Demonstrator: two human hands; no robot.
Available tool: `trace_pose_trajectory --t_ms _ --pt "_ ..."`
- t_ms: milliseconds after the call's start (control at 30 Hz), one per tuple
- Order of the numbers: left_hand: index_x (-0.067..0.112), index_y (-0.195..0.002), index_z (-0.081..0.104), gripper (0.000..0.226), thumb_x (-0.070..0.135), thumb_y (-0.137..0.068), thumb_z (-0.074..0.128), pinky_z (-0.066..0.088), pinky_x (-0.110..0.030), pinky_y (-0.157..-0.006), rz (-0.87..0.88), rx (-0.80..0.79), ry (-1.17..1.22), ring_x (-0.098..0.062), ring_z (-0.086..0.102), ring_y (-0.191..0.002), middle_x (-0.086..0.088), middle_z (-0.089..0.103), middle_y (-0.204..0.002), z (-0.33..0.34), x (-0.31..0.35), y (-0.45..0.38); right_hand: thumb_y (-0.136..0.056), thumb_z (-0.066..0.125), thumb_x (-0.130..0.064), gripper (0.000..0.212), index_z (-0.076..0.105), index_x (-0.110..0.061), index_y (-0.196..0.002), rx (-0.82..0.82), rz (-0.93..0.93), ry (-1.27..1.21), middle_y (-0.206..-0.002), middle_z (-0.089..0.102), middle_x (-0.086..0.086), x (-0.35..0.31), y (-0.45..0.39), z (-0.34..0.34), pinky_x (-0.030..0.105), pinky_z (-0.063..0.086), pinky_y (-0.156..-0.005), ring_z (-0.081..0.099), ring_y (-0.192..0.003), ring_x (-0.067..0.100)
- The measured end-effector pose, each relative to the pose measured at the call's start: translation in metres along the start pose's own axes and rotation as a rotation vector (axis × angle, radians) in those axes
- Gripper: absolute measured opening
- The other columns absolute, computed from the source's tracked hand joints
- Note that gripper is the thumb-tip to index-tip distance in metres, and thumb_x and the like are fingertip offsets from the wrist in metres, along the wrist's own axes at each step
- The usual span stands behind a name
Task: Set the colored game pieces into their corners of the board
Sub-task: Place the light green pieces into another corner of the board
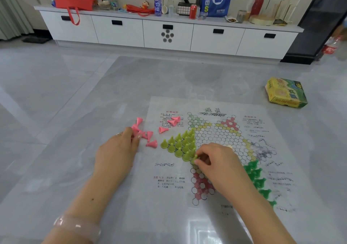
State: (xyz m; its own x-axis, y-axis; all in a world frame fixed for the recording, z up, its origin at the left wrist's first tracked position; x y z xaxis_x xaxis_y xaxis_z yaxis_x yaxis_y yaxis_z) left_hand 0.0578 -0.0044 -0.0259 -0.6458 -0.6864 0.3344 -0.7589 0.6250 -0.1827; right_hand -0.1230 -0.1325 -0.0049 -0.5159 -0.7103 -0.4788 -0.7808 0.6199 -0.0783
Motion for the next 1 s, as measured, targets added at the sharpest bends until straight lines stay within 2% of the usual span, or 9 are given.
trace_pose_trajectory --t_ms 200,433,567,633,700,800,867,933,1000 --pt "0.01 -0.092 0.053 0.027 0.031 -0.096 0.036 0.039 -0.037 -0.063 -0.023 0.063 0.203 -0.029 0.052 -0.072 -0.002 0.05 -0.066 -0.012 -0.006 -0.001 -0.086 0.058 -0.029 0.011 0.063 -0.023 -0.094 -0.01 -0.021 0.023 -0.087 0.051 -0.013 -0.004 -0.001 0.003 0.02 0.038 -0.072 0.046 -0.08 0.006" --pt "0.009 -0.09 0.053 0.02 0.023 -0.096 0.04 0.033 -0.034 -0.06 -0.026 0.092 0.284 -0.022 0.045 -0.066 0.006 0.044 -0.065 -0.017 -0.005 0.0 -0.086 0.059 -0.028 0.011 0.063 -0.021 -0.094 -0.023 -0.019 0.035 -0.088 0.051 -0.011 -0.004 0.0 0.003 0.018 0.039 -0.073 0.048 -0.08 0.007" --pt "0.004 -0.083 0.051 0.019 0.015 -0.094 0.041 0.03 -0.019 -0.052 -0.042 0.143 0.361 -0.009 0.044 -0.058 0.001 0.046 -0.062 -0.024 -0.005 0.001 -0.085 0.06 -0.028 0.012 0.064 -0.022 -0.095 -0.038 -0.012 0.031 -0.088 0.054 -0.011 -0.004 0.001 0.0 0.019 0.043 -0.077 0.051 -0.082 0.007" --pt "0.004 -0.083 0.052 0.019 0.017 -0.094 0.041 0.036 -0.023 -0.055 -0.059 0.123 0.418 -0.014 0.052 -0.059 -0.003 0.048 -0.063 -0.026 -0.003 0.002 -0.084 0.061 -0.028 0.012 0.065 -0.023 -0.095 -0.04 -0.001 0.031 -0.087 0.055 -0.011 -0.002 0.002 -0.004 0.018 0.043 -0.076 0.052 -0.081 0.006" --pt "0.008 -0.079 0.052 0.019 0.016 -0.093 0.042 0.046 -0.033 -0.049 -0.098 0.103 0.537 -0.016 0.06 -0.051 -0.005 0.048 -0.065 -0.029 0.001 0.003 -0.085 0.06 -0.028 0.01 0.065 -0.023 -0.093 -0.027 0.006 0.033 -0.086 0.057 -0.012 0.0 0.002 -0.011 0.015 0.042 -0.072 0.053 -0.079 0.004" --pt "0.017 -0.072 0.052 0.023 0.015 -0.093 0.043 0.04 -0.019 -0.033 -0.211 0.134 0.694 -0.011 0.053 -0.039 -0.003 0.045 -0.063 -0.03 -0.001 0.002 -0.086 0.058 -0.025 0.008 0.066 -0.023 -0.087 0.021 0.017 -0.011 -0.083 0.061 -0.011 0.0 0.003 -0.023 0.016 0.044 -0.07 0.054 -0.075 0.003" --pt "0.017 -0.071 0.054 0.025 0.017 -0.093 0.043 0.039 -0.02 -0.037 -0.326 0.126 0.888 -0.01 0.044 -0.037 -0.002 0.046 -0.06 -0.024 -0.006 0.002 -0.087 0.057 -0.022 0.01 0.066 -0.023 -0.084 0.059 0.021 -0.064 -0.081 0.064 -0.01 -0.001 0.002 -0.03 0.02 0.047 -0.072 0.056 -0.075 0.003" --pt "0.017 -0.066 0.053 0.027 0.017 -0.092 0.044 0.032 -0.023 -0.045 -0.434 0.098 1.112 -0.009 0.034 -0.038 0.003 0.044 -0.051 -0.016 -0.01 0.0 -0.087 0.056 -0.02 0.012 0.066 -0.022 -0.083 0.096 0.022 -0.103 -0.079 0.064 -0.01 -0.002 0.002 -0.035 0.02 0.048 -0.072 0.057 -0.075 0.002" --pt "0.017 -0.063 0.048 0.028 0.016 -0.091 0.044 0.024 -0.022 -0.043 -0.502 0.047 1.311 -0.008 0.03 -0.038 0.008 0.041 -0.044 -0.01 -0.005 -0.002 -0.088 0.055 -0.02 0.013 0.066 -0.022 -0.082 0.127 0.028 -0.132 -0.077 0.064 -0.011 -0.001 0.002 -0.038 0.019 0.049 -0.07 0.057 -0.073 0.002"
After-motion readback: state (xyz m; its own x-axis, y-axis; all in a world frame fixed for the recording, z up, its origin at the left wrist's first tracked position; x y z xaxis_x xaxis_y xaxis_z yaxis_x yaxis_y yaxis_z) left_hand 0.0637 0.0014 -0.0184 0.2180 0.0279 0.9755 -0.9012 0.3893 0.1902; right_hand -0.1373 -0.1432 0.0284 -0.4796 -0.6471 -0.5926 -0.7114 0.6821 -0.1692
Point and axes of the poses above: each hand's wrist, its own y-axis away from the middle knuckle, its own z-axis out of the palm, x = y × z, the point moved 6 cm from there along -y, towards the middle knuckle
